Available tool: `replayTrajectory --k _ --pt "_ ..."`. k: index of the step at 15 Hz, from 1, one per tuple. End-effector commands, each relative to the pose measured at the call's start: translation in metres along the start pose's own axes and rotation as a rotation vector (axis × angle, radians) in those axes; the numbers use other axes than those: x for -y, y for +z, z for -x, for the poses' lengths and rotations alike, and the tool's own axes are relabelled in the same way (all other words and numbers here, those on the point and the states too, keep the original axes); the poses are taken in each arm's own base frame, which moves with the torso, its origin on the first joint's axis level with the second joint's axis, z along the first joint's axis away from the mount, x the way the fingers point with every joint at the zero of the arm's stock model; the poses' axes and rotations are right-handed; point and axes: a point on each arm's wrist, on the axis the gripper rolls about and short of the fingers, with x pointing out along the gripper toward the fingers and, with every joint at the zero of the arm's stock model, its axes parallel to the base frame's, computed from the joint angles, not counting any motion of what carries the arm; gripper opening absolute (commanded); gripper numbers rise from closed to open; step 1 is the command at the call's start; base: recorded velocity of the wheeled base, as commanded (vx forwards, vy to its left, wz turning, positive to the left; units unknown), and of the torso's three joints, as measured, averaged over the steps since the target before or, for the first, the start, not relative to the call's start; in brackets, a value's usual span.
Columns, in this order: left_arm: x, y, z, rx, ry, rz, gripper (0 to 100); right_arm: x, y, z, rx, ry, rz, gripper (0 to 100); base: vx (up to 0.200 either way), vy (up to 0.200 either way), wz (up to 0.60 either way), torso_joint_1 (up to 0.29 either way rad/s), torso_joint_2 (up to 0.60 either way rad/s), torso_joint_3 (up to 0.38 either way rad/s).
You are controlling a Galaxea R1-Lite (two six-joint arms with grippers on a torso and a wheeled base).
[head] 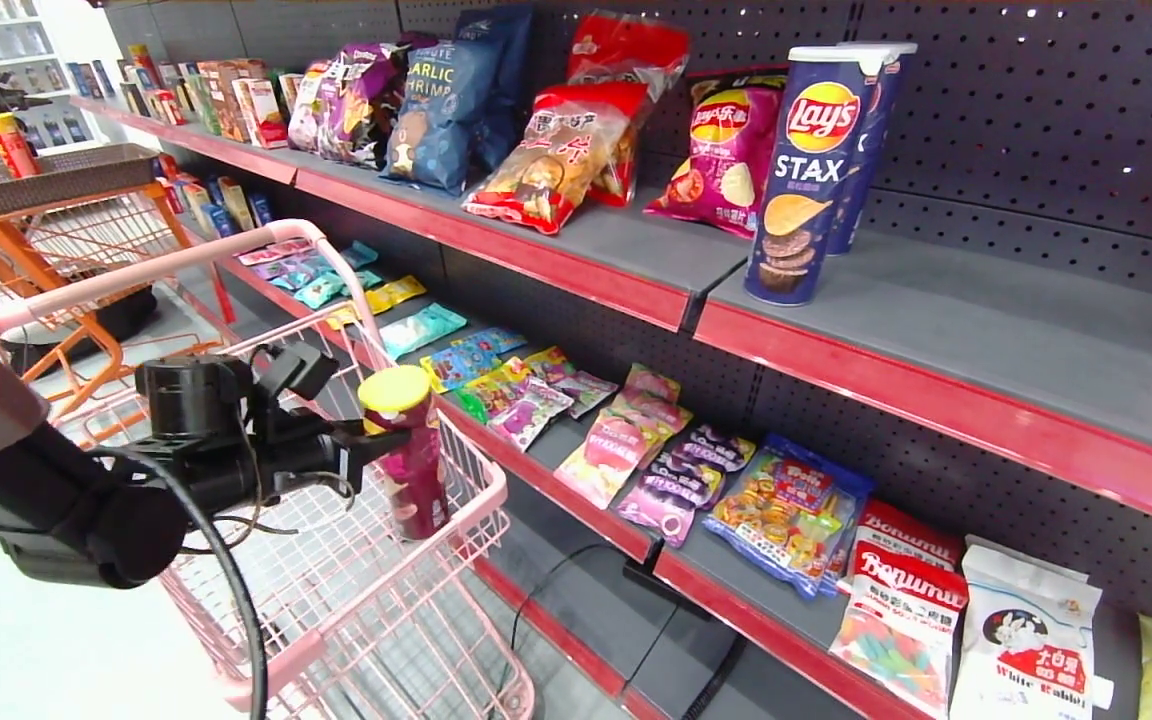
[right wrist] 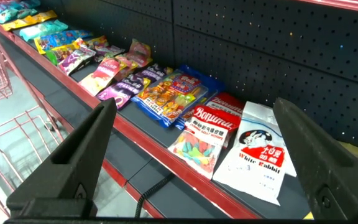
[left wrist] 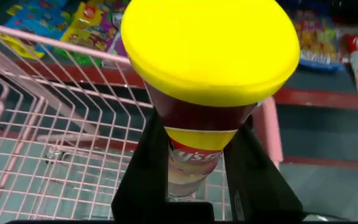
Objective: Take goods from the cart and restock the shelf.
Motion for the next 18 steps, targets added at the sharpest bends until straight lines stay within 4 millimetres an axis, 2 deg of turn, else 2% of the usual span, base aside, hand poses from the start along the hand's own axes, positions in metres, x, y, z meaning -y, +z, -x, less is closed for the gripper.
replayTrajectory --k 1,3,4,6,7,8,10,12,18 --pt "0.012 0.047 0.066 0.096 0.084 -0.008 0 0.0 0.0 0.0 0.0 0.0 0.0 100 0.0 0.0 0.0 0.0 0.0 0.0" --pt "0.027 0.063 0.114 0.118 0.14 -0.006 0 0.0 0.0 0.0 0.0 0.0 0.0 100 0.0 0.0 0.0 0.0 0.0 0.0" --pt "0.047 0.067 0.15 0.146 0.176 -0.017 0 0.0 0.0 0.0 0.0 0.0 -0.001 100 0.0 0.0 0.0 0.0 0.0 0.0" --pt "0.076 0.064 0.195 0.187 0.23 -0.03 0 0.0 0.0 0.0 0.0 0.0 -0.003 100 0.0 0.0 0.0 0.0 0.0 0.0" --pt "0.081 0.063 0.202 0.192 0.241 -0.028 0 0.0 0.0 0.0 0.0 0.0 -0.003 100 0.0 0.0 0.0 0.0 0.0 0.0" --pt "0.097 0.061 0.226 0.202 0.284 0.009 0 0.0 0.0 0.0 0.0 0.0 -0.003 100 0.0 0.0 0.0 0.0 0.0 0.0" --pt "0.114 0.062 0.244 0.244 0.305 -0.018 0 0.0 0.0 0.0 0.0 -0.001 -0.003 100 0.0 0.0 0.0 0.0 0.0 0.0" --pt "0.123 0.062 0.256 0.285 0.418 -0.043 0 0.0 0.0 0.0 0.0 -0.001 -0.003 100 0.0 0.0 0.0 0.076 -0.24 -0.137" --pt "0.154 0.054 0.283 0.373 0.47 -0.096 0 0.0 0.0 0.0 0.0 -0.001 -0.004 100 0.0 0.0 0.0 0.19 -0.52 -0.32"
